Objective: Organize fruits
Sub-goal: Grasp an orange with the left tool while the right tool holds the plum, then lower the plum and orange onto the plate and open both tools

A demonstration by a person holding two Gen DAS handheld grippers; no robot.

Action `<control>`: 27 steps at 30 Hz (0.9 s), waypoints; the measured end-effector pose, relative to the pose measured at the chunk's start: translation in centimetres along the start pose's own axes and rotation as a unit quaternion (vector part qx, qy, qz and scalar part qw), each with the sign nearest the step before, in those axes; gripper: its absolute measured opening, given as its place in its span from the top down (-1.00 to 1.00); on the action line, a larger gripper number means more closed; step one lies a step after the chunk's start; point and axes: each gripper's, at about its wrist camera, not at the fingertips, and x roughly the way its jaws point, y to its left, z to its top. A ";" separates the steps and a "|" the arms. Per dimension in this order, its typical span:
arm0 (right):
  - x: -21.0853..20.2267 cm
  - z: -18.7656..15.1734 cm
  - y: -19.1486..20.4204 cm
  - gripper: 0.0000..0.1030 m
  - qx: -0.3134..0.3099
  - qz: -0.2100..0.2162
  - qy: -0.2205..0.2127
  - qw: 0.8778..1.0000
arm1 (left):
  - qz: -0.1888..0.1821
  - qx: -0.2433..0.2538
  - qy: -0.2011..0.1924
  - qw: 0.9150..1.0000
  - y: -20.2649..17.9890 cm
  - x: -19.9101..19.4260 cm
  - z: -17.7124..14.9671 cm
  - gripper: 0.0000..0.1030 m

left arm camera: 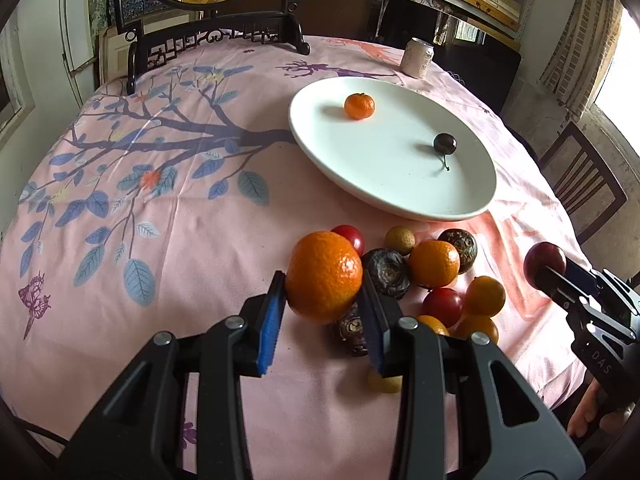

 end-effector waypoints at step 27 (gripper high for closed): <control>16.3 15.4 -0.4 0.31 -0.041 0.028 0.078 0.996 | -0.004 0.010 0.079 0.997 -2.9 12.6 16.6 0.30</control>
